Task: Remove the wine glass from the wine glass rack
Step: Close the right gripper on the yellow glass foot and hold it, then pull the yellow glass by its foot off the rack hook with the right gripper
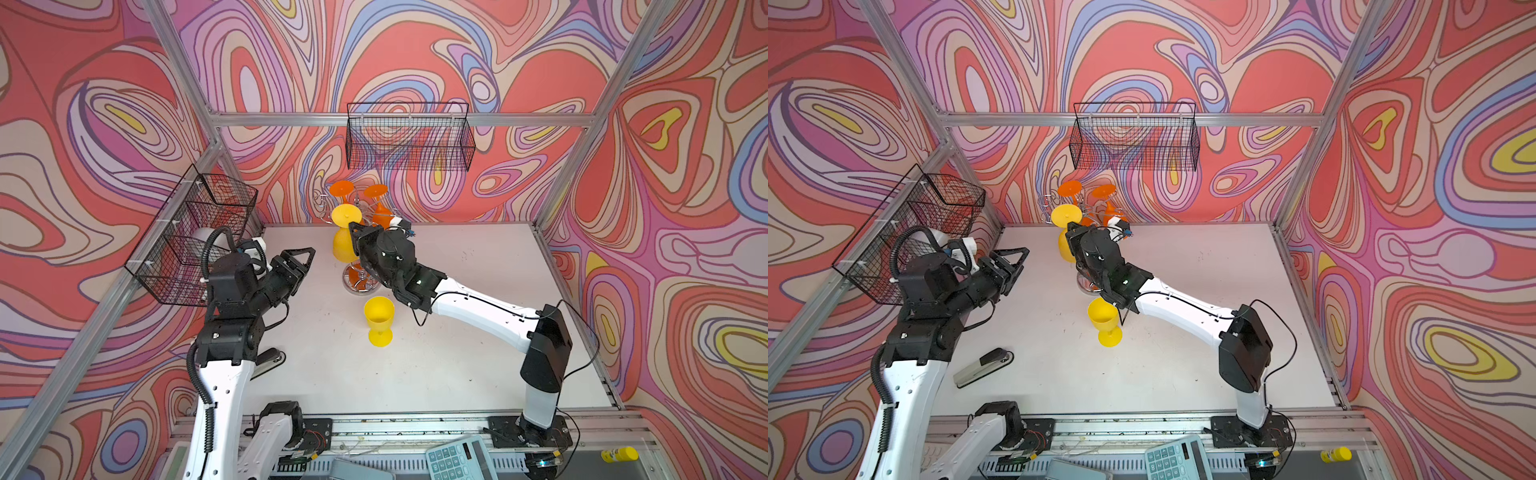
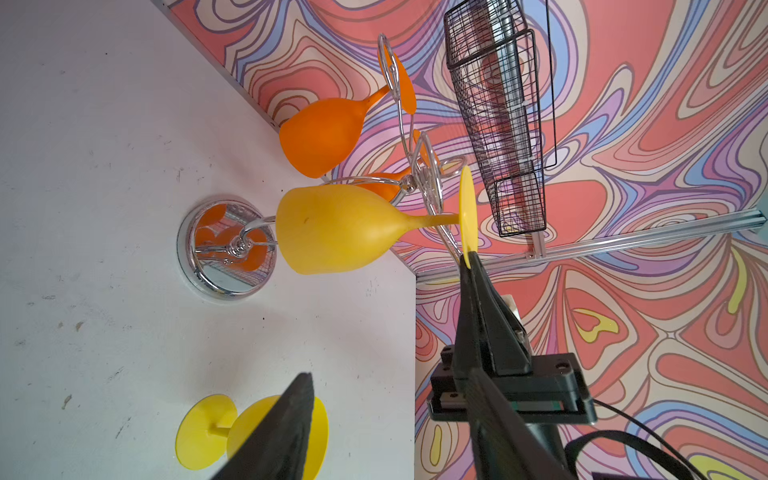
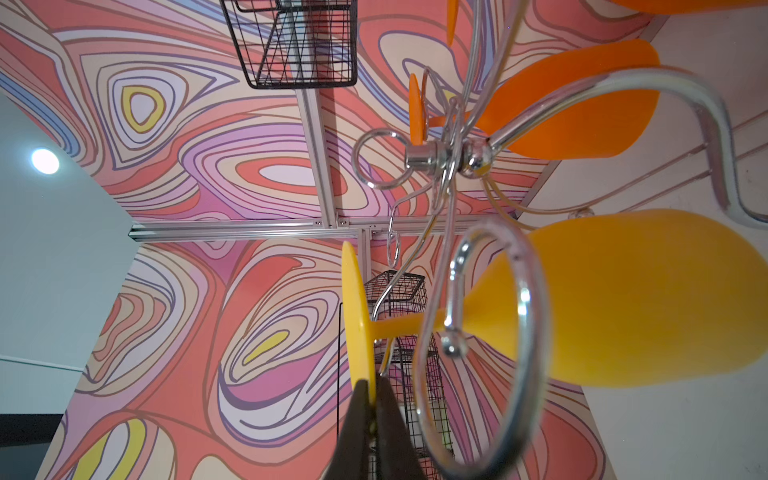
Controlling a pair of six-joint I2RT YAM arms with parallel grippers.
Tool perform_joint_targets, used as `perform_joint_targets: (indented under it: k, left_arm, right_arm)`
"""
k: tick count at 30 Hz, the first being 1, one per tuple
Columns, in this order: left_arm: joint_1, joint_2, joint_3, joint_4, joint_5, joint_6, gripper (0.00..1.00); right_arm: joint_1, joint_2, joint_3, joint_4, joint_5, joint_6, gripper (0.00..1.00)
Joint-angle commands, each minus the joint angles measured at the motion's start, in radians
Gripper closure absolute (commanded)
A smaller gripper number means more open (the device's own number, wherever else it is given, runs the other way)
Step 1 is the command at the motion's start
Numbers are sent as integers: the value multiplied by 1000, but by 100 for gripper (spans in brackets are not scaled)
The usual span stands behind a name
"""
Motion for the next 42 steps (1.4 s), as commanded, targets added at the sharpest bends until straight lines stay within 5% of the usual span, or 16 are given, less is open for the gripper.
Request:
perform_joint_targets:
  k: [1,13,42]
  left_arm:
    - [10,-8,-16,20,17,-8,41]
    - [10,-16,-38,9,29,-3,41]
    - [10,-61,-36,-101,1,59,41]
  right_arm:
    - [-5,-45,-27,30,-39,-12,100]
    - [6,-94,-65,25,-110,-30,100]
    - [6,-487,-348,-93,-116,-110,100]
